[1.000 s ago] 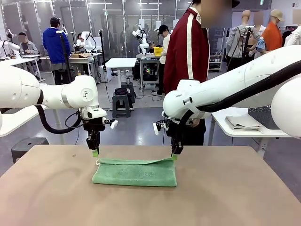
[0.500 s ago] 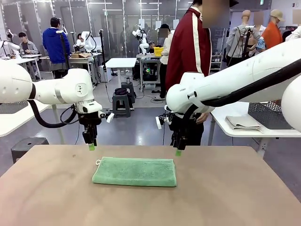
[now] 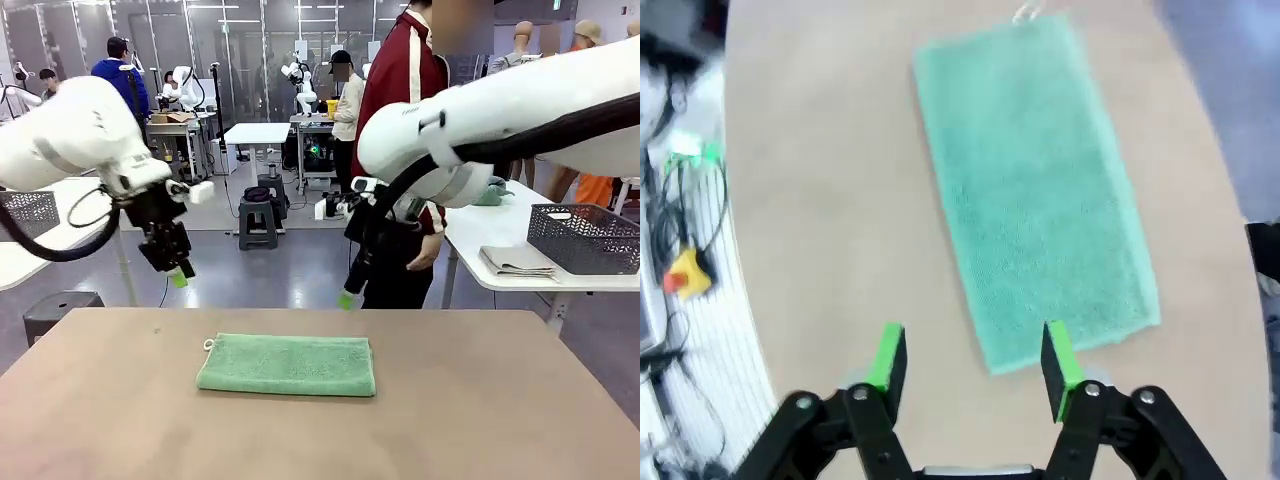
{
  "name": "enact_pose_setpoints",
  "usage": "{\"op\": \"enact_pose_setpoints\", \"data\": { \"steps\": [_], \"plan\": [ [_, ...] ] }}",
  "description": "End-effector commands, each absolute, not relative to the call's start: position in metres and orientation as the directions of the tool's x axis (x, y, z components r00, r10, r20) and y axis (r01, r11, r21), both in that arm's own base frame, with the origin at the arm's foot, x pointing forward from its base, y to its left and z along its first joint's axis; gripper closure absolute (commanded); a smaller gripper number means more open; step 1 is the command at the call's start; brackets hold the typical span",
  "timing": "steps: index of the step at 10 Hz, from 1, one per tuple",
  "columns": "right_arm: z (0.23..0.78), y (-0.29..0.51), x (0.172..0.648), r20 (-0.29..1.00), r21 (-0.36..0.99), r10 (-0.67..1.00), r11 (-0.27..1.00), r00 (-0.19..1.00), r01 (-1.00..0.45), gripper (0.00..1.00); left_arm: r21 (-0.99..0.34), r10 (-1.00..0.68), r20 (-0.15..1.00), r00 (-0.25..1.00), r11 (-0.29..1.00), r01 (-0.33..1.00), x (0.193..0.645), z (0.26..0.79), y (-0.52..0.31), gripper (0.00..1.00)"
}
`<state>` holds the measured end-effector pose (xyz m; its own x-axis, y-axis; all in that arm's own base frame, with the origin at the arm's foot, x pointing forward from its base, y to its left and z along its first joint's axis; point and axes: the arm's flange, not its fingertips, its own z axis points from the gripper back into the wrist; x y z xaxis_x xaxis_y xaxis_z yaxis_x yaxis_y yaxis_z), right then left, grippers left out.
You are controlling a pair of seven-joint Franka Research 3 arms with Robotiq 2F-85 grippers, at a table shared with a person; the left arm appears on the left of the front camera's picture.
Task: Fold the towels and place them in the basket.
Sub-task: When a person lays out a Towel with hook on the table, fold it in half twice.
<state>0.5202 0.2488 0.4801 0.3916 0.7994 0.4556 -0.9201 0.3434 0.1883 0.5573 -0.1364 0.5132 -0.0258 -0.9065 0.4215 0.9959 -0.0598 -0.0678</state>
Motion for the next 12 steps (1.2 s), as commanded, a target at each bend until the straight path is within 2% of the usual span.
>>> {"op": "enact_pose_setpoints", "data": {
  "steps": [1, 2, 3, 4, 6, 7, 9, 11, 12],
  "plan": [
    [0.47, 0.235, 0.474, 0.581, 0.162, 0.613, 0.558, 0.536, -0.814, 0.32, 0.016, -0.87, 0.488, -0.069, -0.07, 0.997, 0.506, 0.49, -0.109, 0.52],
    [0.471, 0.224, 0.465, 0.591, 0.255, 0.516, 0.61, 0.62, -0.751, 0.32, 0.043, -0.864, 0.496, -0.082, -0.07, 0.997, 0.498, 0.488, -0.1, 0.52],
    [0.475, 0.218, 0.455, 0.525, 0.359, 0.447, 0.656, 0.725, -0.664, 0.32, 0.084, -0.857, 0.503, -0.113, -0.082, 0.993, 0.493, 0.487, -0.089, 0.52],
    [0.479, 0.215, 0.45, 0.442, 0.398, 0.384, 0.726, 0.811, -0.561, 0.32, 0.107, -0.847, 0.513, -0.14, -0.099, 0.989, 0.493, 0.483, -0.081, 0.52],
    [0.475, 0.212, 0.454, 0.31, 0.54, 0.261, 0.743, 0.914, -0.395, 0.32, 0.155, -0.824, 0.533, -0.191, -0.126, 0.98, 0.496, 0.476, -0.062, 0.52],
    [0.47, 0.209, 0.46, 0.208, 0.571, 0.213, 0.766, 0.954, -0.296, 0.32, 0.174, -0.813, 0.543, -0.208, -0.133, 0.976, 0.501, 0.474, -0.055, 0.52],
    [0.468, 0.198, 0.462, 0.13, 0.567, 0.068, 0.813, 0.989, -0.131, 0.32, 0.194, -0.811, 0.539, -0.229, -0.145, 0.97, 0.503, 0.473, -0.048, 0.52],
    [0.471, 0.203, 0.459, 0.12, 0.559, 0.02, 0.825, 0.993, -0.084, 0.32, 0.224, -0.77, 0.574, -0.278, -0.178, 0.958, 0.505, 0.472, -0.04, 0.52],
    [0.473, 0.206, 0.458, 0.15, 0.609, 0.048, 0.782, 0.987, -0.131, 0.32, 0.209, -0.746, 0.62, -0.241, -0.139, 0.968, 0.51, 0.473, -0.033, 0.52]
  ]
}}
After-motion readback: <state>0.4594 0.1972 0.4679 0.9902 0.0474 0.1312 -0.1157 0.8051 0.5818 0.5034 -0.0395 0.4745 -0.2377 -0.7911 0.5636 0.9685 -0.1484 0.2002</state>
